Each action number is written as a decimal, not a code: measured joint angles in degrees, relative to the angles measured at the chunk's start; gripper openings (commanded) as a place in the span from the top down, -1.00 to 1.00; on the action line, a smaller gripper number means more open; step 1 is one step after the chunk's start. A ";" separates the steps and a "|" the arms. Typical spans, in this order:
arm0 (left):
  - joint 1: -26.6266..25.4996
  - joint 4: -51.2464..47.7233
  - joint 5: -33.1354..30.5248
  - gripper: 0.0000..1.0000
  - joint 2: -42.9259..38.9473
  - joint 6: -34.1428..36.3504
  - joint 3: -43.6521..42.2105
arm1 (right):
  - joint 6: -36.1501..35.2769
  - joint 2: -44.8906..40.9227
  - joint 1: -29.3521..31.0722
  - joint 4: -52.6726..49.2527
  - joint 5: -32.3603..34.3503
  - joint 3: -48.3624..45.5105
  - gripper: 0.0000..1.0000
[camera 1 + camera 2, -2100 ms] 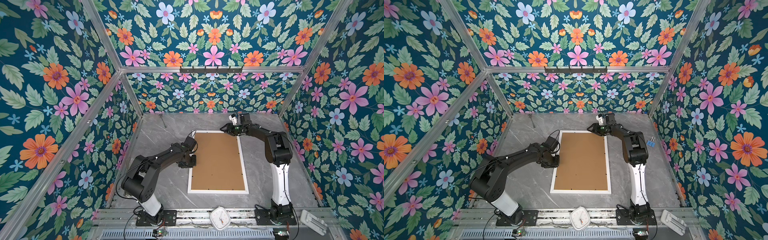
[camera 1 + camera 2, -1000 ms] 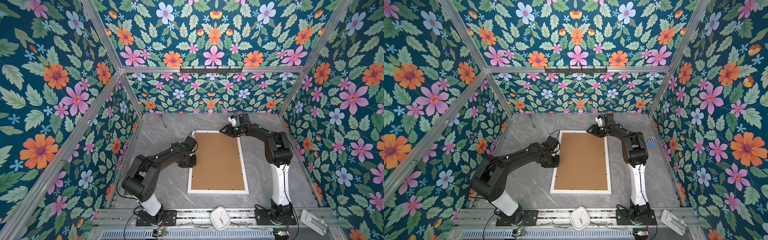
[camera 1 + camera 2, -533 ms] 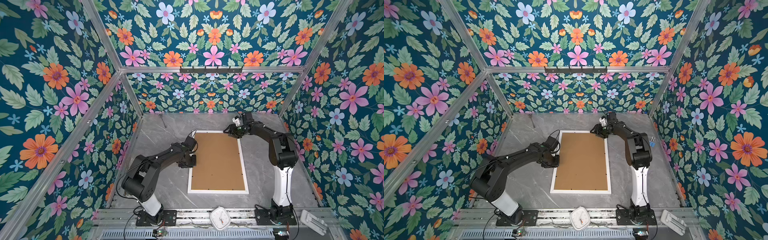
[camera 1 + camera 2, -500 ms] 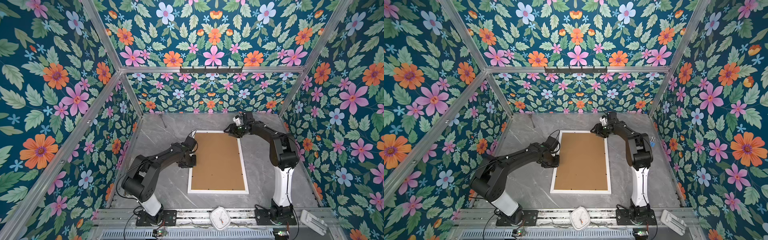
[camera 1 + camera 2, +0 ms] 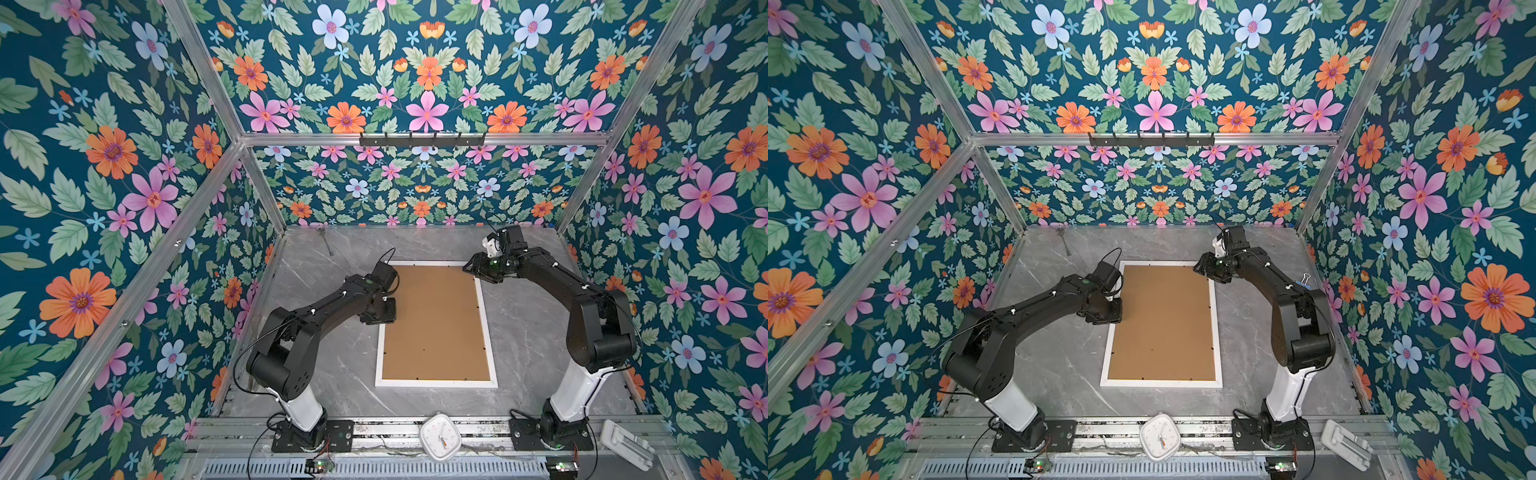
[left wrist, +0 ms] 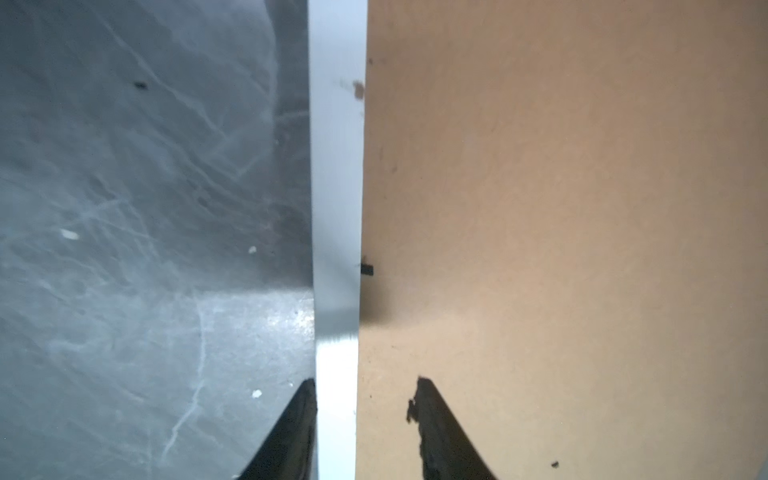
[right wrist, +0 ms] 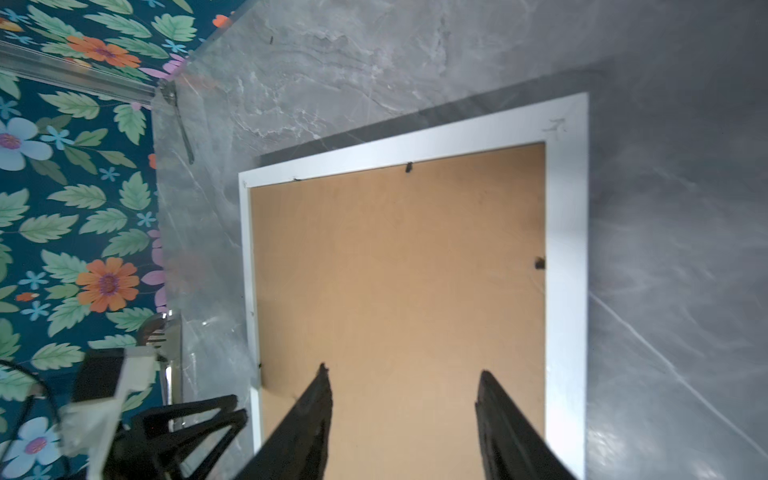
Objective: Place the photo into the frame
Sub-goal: 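Move the right gripper back to the frame side edge nearest it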
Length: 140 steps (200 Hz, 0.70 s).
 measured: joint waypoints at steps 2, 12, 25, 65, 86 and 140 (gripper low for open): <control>0.04 -0.09 0.00 0.10 0.00 0.00 0.20 | -0.07 -0.37 0.00 -0.26 0.35 -0.33 -0.10; 0.33 -0.50 -0.28 0.08 0.09 0.35 1.42 | -0.22 -1.99 0.00 -1.42 1.92 -1.92 -0.09; 0.70 -1.05 -0.37 0.07 0.28 1.31 2.91 | -0.44 -4.31 0.00 -2.14 3.76 -4.76 -0.08; 2.01 -0.96 0.28 0.07 2.91 3.61 7.39 | -0.44 -10.86 -0.02 -3.74 7.26 -13.11 0.00; 2.75 -0.13 1.01 -0.08 4.74 4.96 9.81 | -0.35 -12.96 -0.02 -3.48 7.72 -17.81 0.05; 6.64 8.48 8.81 -0.18 9.75 7.43 14.49 | 1.33 -17.75 0.81 -1.51 7.04 -27.89 0.16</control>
